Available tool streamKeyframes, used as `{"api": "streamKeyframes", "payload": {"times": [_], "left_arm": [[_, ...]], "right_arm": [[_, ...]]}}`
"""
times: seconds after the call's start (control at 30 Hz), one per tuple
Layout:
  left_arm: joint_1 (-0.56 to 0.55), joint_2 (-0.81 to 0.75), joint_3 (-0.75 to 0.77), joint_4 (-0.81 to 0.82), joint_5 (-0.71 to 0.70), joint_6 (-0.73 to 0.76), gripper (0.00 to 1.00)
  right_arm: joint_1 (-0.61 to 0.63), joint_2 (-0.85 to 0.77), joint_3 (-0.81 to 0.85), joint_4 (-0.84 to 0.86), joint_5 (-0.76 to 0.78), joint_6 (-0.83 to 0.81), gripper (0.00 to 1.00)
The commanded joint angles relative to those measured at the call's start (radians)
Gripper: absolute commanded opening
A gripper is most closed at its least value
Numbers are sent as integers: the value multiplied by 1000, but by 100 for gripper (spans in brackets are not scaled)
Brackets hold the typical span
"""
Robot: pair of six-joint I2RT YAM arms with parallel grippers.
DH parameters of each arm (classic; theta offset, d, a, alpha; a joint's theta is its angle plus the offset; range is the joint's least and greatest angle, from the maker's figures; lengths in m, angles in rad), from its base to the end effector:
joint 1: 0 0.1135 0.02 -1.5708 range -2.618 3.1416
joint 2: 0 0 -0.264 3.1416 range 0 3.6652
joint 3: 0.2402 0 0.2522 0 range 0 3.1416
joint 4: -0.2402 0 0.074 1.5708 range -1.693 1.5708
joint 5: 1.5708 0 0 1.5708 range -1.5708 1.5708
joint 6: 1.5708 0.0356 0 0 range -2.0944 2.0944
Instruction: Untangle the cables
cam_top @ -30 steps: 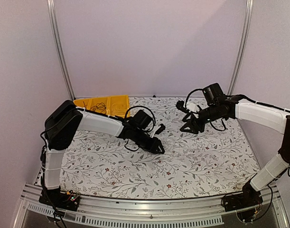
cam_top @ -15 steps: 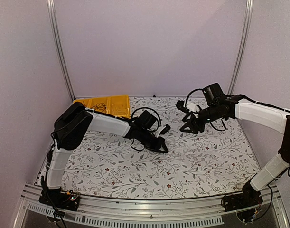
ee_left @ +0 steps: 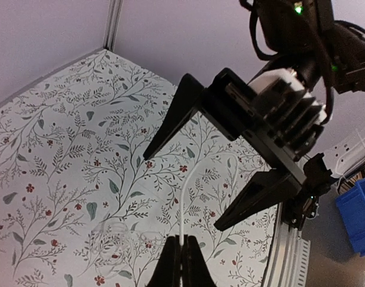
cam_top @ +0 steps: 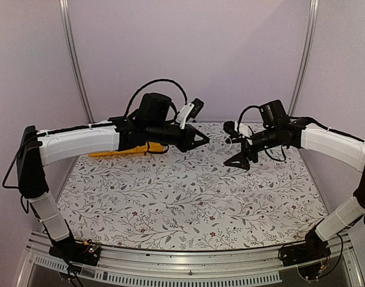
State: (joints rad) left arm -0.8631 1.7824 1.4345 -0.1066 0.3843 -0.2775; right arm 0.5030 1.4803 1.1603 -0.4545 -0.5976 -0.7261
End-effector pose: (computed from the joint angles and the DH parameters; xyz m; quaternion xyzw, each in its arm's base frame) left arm 0.2644 -0.3296 0.2975 0.3372 0.7680 -0.4170 0.3501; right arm 0.2720 0.1725 0.2840 -0.6012 0.6540 0.2284 0.3984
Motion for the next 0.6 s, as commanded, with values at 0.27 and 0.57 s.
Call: {"api": "streamKeyframes", "payload": {"times": [0.27,0.57], "left_arm": [[-13,-65,158,-23,-91,123,0],[-35,-92,280,2,-202,165,0]], "right_arm": [[64,136,122,107,-166,12,99],[99,209,117,176,-343,172,87]]}}
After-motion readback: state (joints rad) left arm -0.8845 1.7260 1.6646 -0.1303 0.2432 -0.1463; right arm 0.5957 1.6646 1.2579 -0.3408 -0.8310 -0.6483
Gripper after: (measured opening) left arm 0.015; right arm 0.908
